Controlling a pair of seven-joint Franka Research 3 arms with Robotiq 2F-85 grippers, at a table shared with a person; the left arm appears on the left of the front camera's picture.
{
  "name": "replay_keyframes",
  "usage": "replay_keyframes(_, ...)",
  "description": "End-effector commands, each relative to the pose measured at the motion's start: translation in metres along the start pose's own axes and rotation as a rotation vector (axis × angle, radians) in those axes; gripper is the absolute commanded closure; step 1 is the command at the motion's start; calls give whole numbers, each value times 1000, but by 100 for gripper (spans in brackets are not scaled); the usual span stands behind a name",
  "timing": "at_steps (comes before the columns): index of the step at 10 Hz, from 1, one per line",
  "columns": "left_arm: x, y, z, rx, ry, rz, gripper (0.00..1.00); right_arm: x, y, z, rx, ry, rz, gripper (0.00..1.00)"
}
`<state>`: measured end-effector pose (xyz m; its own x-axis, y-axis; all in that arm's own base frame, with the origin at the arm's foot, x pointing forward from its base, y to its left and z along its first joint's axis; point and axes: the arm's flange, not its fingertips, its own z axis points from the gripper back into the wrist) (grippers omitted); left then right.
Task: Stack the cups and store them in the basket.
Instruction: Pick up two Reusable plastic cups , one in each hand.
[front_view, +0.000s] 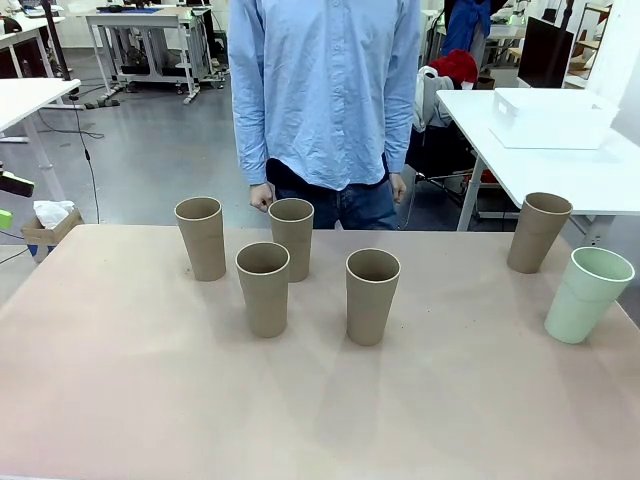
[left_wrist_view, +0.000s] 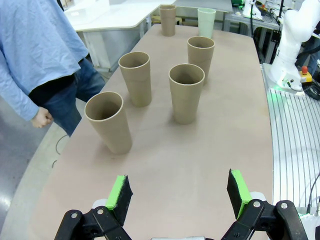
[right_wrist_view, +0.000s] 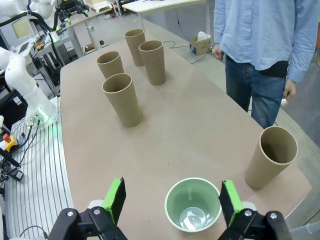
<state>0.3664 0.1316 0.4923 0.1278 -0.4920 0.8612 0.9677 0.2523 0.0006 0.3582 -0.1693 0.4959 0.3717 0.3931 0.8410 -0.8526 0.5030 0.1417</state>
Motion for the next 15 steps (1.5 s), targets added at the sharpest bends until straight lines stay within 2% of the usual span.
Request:
replay_keyframes(1,0,1,1,-5,-14,-20,0,1,-3,0,-1,-35,25,0)
replay_keyframes(12,0,1,1,-5,-14,-20,0,1,-3,0,-1,-35,25,0)
replay_keyframes(13,0,0,0,0,0,0,0,0,0,0,0,-1,0,0)
replay_keyframes(14,8,30,-2,-39,-10,21,0,12,-32,3,33,-14,-12,0)
replay_keyframes(15,18,53,-8,-87,-24,28,0,16,-64,8,125,-27,0,0)
